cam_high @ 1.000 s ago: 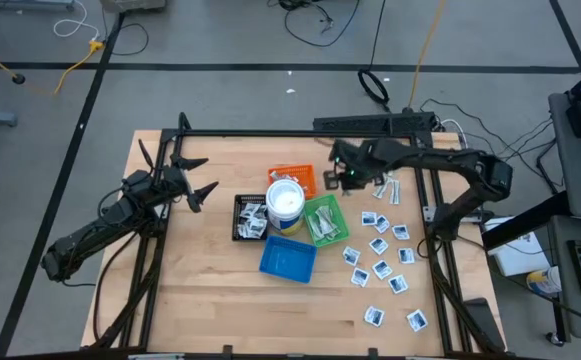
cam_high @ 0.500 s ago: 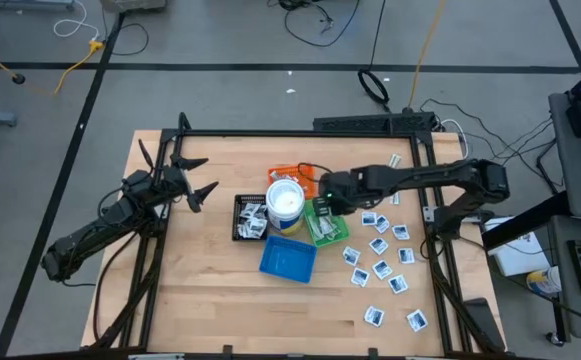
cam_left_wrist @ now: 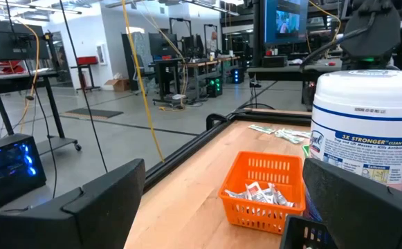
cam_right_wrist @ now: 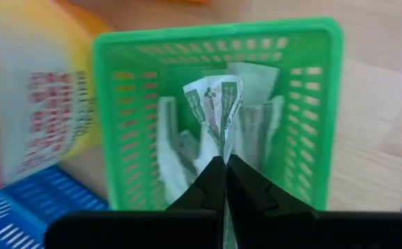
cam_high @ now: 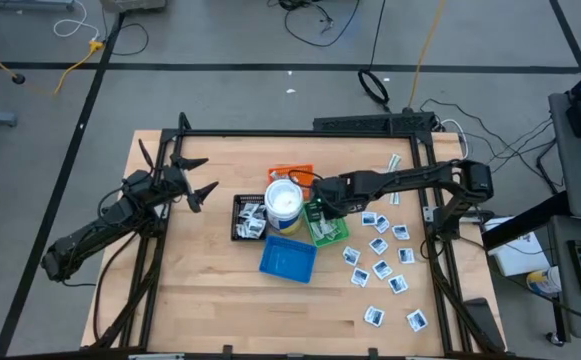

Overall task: Pick & Place First Aid Supplies
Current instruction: Put the green bandage pack into the green bin

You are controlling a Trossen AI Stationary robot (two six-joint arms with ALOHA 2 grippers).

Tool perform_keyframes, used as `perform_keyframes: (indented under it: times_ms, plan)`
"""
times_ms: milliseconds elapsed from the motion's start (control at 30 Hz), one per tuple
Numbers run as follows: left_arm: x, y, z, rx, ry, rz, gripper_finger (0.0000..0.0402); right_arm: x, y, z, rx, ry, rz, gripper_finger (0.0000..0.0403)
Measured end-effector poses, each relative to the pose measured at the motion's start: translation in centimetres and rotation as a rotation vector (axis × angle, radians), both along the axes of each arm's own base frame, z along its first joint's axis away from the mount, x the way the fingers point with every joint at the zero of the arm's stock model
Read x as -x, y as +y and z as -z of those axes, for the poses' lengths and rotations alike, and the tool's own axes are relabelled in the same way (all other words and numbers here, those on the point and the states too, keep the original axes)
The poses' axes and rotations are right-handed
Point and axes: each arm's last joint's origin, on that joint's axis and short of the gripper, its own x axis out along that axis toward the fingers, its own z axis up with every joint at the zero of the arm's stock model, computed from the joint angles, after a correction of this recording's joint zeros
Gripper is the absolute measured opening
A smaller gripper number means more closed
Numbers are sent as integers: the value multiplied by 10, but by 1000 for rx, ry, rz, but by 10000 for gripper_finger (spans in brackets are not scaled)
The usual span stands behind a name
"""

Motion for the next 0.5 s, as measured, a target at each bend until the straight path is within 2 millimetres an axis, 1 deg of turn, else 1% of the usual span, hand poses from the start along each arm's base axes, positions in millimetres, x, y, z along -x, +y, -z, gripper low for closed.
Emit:
perform_keyframes:
  times_ms: [300,400,500]
  plan:
    - [0,0,0,0,0,0,397,-3,0,0,5,-27,-4,23]
    - [0,0,0,0,0,0,397,-3,0,0,0,-29,7,46]
    - [0,0,0,0,0,0,397,-3,0,0,-1,-29,9,84]
